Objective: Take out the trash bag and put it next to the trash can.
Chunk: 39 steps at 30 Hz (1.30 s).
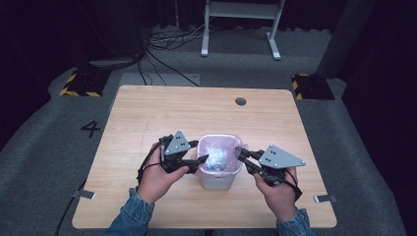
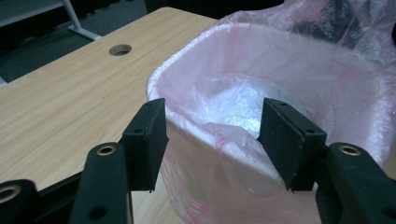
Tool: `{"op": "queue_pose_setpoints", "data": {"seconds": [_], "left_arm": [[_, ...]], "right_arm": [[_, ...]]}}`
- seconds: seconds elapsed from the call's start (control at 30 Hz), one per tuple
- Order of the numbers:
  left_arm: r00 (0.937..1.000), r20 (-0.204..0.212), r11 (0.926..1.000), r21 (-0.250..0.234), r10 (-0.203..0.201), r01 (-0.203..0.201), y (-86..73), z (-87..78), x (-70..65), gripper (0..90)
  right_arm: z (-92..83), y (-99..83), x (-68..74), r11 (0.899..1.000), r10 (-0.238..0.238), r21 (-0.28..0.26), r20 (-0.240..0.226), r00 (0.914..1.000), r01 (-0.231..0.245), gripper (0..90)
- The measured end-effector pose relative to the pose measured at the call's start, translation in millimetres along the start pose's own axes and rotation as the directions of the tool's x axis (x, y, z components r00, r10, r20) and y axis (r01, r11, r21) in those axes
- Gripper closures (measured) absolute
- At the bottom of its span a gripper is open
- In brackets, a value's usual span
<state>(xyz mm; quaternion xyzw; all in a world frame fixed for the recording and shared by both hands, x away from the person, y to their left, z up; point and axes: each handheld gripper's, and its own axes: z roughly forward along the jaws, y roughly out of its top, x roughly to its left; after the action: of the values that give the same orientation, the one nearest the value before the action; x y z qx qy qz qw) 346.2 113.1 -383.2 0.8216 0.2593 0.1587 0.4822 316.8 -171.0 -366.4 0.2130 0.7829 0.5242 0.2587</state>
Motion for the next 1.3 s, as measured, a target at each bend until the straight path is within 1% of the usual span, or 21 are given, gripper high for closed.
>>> {"op": "queue_pose_setpoints", "data": {"seconds": [0.03,0.1,0.2,0.23,0.27,0.37,0.47,0.6,0.67,0.7,0.73,0.77,0.83,0.9,0.97,1.03,1.13,1.2,1.23,1.27,1.3], "left_arm": [[1.0,-0.004,1.0,0.001,0.005,-0.005,0.2,0.8,-0.8,41.8],[1.0,0.0,1.0,-0.002,0.0,0.0,0.0,2.3,-2.4,41.8],[0.9999,-0.016,1.0,0.004,0.006,-0.005,0.4,2.0,-3.6,41.6],[0.9998,-0.021,1.0,0.008,-0.003,0.004,0.7,2.3,-4.8,41.6],[0.9995,-0.033,0.9999,0.015,-0.002,0.002,1.3,2.5,-6.3,41.5],[0.9979,-0.062,0.9993,0.035,0.015,-0.013,4.1,4.2,-11.4,41.0],[0.9979,-0.063,0.999,0.042,0.018,-0.015,5.0,5.6,-13.3,40.9],[0.9972,-0.071,0.9989,0.041,-0.022,0.025,3.9,5.5,-15.5,41.1],[0.997,-0.074,0.9987,0.044,-0.024,0.027,4.3,5.6,-17.1,41.1],[0.9969,-0.077,0.9987,0.046,-0.019,0.022,4.5,5.4,-17.6,41.0],[0.9972,-0.07,0.9986,0.044,-0.025,0.028,4.5,5.2,-18.1,41.0],[0.9979,-0.06,0.9987,0.041,-0.026,0.029,4.2,4.3,-17.6,41.0],[0.9979,-0.058,0.9991,0.029,-0.028,0.03,3.2,1.3,-16.1,41.0],[0.9969,-0.071,0.9993,0.01,-0.035,0.036,2.0,-2.5,-14.7,38.7],[0.9959,-0.079,0.999,-0.011,-0.043,0.042,1.2,-7.5,-13.2,36.8],[0.9954,-0.086,0.9989,-0.021,-0.043,0.041,0.3,-12.8,-11.8,35.1],[0.9945,-0.094,0.9987,-0.026,-0.046,0.044,-2.9,-20.1,-10.4,33.0],[0.9952,-0.084,0.9981,-0.039,-0.051,0.047,-6.4,-25.4,-9.5,32.0],[0.9954,-0.081,0.998,-0.041,-0.051,0.048,-8.4,-28.4,-9.2,32.1],[0.9952,-0.084,0.9983,-0.031,-0.051,0.049,-10.1,-31.6,-9.2,31.9],[0.9944,-0.093,0.9984,-0.031,-0.05,0.047,-11.9,-35.2,-9.0,31.2]], "right_arm": [[2.4,3.2,-0.1,1.0,-0.006,-0.002,-0.003,1.0,0.006,83.6],[7.6,9.4,-0.8,1.0,-0.016,0.002,-0.006,0.9999,0.016,83.8],[16.7,18.1,-2.5,0.999,-0.032,0.01,-0.015,0.9994,0.032,84.0],[19.9,21.1,-2.6,0.999,-0.037,0.013,-0.018,0.9991,0.038,84.1],[23.1,24.1,-2.2,0.999,-0.041,0.013,-0.022,0.9989,0.042,84.2],[32.1,34.7,3.0,0.998,-0.056,0.008,-0.035,0.9978,0.056,84.2],[40.6,44.4,10.1,0.995,-0.101,0.017,-0.037,0.9942,0.101,84.1],[50.1,51.9,12.2,0.993,-0.118,0.023,-0.047,0.9919,0.119,84.0],[55.9,54.1,11.5,0.992,-0.124,0.03,-0.063,0.9903,0.126,83.2],[58.4,55.0,11.7,0.99,-0.135,0.03,-0.073,0.9881,0.138,82.1],[59.9,55.8,12.8,0.989,-0.145,0.03,-0.081,0.9861,0.148,79.6],[60.9,56.1,13.8,0.986,-0.159,0.031,-0.085,0.9836,0.162,75.6],[60.8,54.7,13.0,0.982,-0.177,0.045,-0.083,0.9807,0.181,66.4],[55.0,52.0,8.5,0.986,-0.158,0.045,-0.06,0.9857,0.16,57.8],[44.4,49.5,2.0,0.993,-0.113,0.038,-0.039,0.9928,0.115,50.6],[31.0,46.8,-4.7,0.997,-0.067,0.024,-0.019,0.9976,0.068,45.0],[11.2,40.5,-13.9,1.0,-0.011,0.014,-0.007,0.9999,0.011,40.4],[0.2,34.8,-18.8,1.0,0.02,0.008,-0.004,0.9998,-0.02,38.6],[-4.7,31.6,-20.9,1.0,0.029,0.008,0.0,0.9996,-0.029,38.3],[-9.1,28.4,-22.7,0.999,0.039,0.011,0.008,0.9992,-0.039,37.5],[-12.9,25.2,-24.2,0.999,0.046,0.012,0.014,0.9988,-0.046,37.0]]}}
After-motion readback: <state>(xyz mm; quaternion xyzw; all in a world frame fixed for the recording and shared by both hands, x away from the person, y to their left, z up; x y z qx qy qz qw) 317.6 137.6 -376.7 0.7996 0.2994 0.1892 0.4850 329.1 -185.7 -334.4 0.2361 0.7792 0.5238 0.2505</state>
